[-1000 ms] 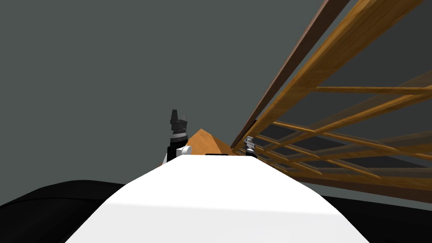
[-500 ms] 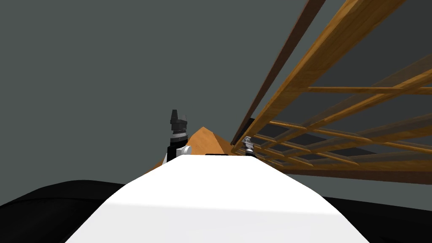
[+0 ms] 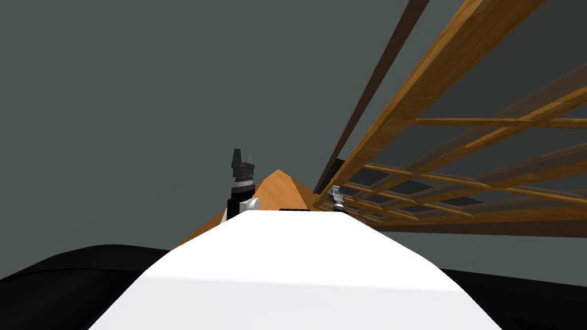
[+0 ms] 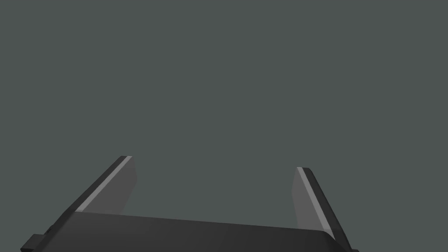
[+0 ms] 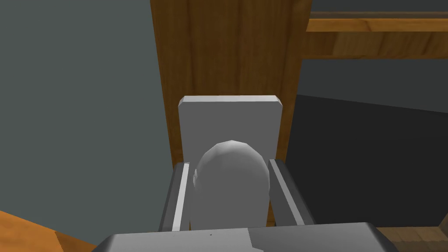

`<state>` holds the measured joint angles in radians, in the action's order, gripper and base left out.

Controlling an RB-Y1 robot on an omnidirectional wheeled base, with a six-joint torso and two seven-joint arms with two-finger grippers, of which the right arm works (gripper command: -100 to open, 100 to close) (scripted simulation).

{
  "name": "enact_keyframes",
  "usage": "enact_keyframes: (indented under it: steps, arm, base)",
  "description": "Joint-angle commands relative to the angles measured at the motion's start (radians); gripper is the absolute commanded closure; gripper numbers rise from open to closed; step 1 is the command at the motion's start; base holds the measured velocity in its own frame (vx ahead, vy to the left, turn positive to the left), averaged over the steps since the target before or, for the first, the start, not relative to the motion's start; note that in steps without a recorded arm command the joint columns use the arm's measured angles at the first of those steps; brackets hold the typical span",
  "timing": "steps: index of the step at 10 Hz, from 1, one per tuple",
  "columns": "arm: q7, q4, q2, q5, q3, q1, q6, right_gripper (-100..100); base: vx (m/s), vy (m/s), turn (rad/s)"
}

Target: Pull the door open

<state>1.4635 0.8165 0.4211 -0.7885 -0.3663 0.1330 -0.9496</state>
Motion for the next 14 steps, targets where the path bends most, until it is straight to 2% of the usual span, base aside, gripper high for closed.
enact_keyframes:
  steps: [1, 5, 6, 7, 13, 14]
  arm:
    - [0.022, -0.003, 0.013, 0.011, -0.022, 0.007, -0.016, 100]
    - [0.069, 0.017, 0.053, 0.037, -0.076, 0.034, -0.045, 100]
    - [0.061, 0.013, 0.048, 0.033, -0.068, 0.029, -0.036, 100]
    - [0.081, 0.011, 0.061, 0.042, -0.091, 0.042, -0.055, 100]
    - [0.155, 0.008, 0.123, 0.074, -0.167, 0.084, -0.14, 100]
    - [0.148, 0.006, 0.117, 0.072, -0.161, 0.079, -0.13, 100]
  base:
    - [-0.202, 0.013, 0.068]
    - [-0.251, -0.022, 0.099]
    - [-0.103, -0.004, 0.019]
    - [-0.144, -0.015, 0.119]
    - [-0.245, -0.042, 0.131]
    - [-0.104, -0.013, 0.024]
